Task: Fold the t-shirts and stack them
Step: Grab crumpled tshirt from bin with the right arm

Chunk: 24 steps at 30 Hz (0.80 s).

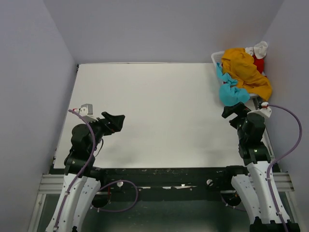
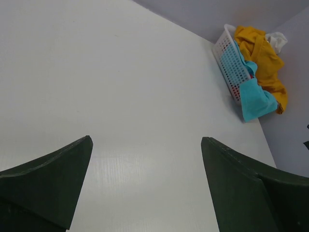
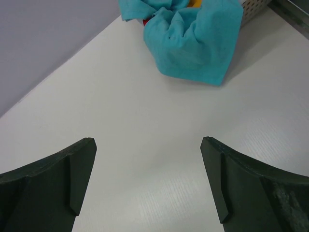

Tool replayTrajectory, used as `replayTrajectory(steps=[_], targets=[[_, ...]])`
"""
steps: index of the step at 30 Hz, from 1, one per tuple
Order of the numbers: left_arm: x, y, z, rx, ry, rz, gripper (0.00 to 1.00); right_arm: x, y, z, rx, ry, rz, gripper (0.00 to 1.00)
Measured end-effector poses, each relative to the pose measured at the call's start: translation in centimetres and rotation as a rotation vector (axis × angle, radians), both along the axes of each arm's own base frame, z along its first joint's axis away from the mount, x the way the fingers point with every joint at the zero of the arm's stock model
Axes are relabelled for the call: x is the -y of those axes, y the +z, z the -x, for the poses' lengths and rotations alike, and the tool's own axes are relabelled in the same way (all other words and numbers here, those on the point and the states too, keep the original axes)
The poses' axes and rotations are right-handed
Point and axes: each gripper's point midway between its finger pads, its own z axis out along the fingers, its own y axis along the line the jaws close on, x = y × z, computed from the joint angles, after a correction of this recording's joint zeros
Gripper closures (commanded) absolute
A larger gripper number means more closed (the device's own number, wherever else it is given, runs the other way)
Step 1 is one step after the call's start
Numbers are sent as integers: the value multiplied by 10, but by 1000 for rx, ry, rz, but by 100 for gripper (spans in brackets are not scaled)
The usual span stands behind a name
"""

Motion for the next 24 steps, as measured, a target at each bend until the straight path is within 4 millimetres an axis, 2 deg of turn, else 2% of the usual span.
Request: replayTrajectory(steps=[6,9,11,14,18,21,24], targets=[[3,-6,4,-13,-13,-2,1,-2,1,-4,5,15,7,0],[3,-10,4,-21,-14,-4,1,-4,-4,-17,-22,33,19,0],[4,-12,4,-26,-17,-4,1,-4,-5,-34,-61,37,32,0],[6,-17,5,-25,-30,-2,1,1,5,-74,-111,4,41,0],[6,-20,8,-16,-34,-1,1,15,23,-148,-114,-80,64,0],[6,-18,8,-1,-34,1,2,31,21,-199,-113,-166,95,0],[6,-19,7,-6,-34,-1,1,50,10,-243,-106,-251,126,0]])
